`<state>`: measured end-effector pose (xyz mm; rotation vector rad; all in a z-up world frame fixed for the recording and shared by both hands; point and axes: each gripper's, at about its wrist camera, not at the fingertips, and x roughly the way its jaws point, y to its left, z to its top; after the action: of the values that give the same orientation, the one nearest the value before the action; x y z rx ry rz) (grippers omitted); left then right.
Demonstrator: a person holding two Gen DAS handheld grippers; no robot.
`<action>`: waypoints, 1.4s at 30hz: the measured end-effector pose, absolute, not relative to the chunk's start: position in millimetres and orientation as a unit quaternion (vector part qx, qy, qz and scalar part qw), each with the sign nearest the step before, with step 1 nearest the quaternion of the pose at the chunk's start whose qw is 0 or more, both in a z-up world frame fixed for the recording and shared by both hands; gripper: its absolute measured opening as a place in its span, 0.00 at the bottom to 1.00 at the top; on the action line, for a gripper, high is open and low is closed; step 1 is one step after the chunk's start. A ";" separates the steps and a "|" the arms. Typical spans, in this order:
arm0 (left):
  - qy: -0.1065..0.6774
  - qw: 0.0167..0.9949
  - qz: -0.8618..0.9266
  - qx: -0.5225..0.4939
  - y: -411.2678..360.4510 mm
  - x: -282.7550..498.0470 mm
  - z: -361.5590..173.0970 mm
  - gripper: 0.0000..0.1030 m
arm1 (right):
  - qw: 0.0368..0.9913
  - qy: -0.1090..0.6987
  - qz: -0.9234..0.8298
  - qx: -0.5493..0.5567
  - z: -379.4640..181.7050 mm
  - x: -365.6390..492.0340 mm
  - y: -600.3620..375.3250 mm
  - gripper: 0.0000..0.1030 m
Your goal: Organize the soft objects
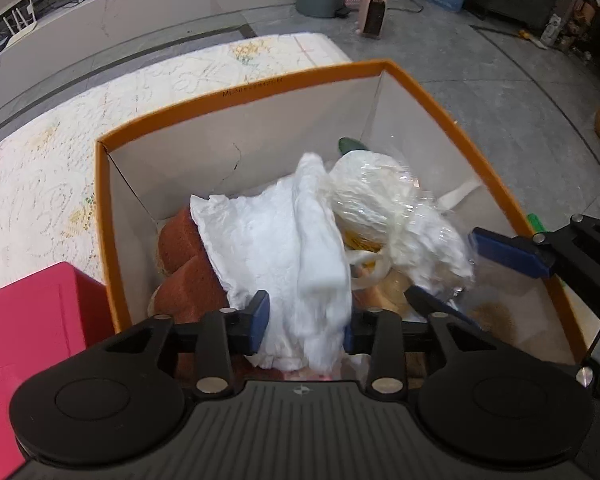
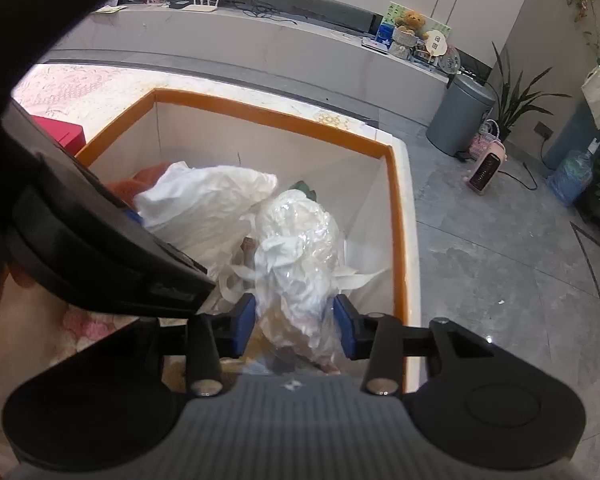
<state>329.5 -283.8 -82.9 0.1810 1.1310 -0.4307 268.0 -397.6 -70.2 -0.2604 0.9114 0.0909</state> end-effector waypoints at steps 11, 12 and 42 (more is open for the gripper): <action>0.482 0.834 -0.262 0.058 -260.0 291.2 -30.5 0.68 | 0.901 0.421 0.048 -0.095 -35.0 237.5 -392.6 0.66; 0.474 0.837 -0.267 0.054 -256.7 286.2 -25.3 0.68 | 0.902 0.419 0.048 -0.093 -31.4 233.5 -390.3 0.66; 0.267 0.953 -0.139 0.036 -76.1 120.2 20.3 0.68 | 0.965 0.250 0.069 0.047 19.2 74.3 -257.4 0.75</action>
<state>120.2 -76.1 20.3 0.0727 0.5430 -0.2821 74.3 -257.4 19.2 0.0950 0.5050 0.1396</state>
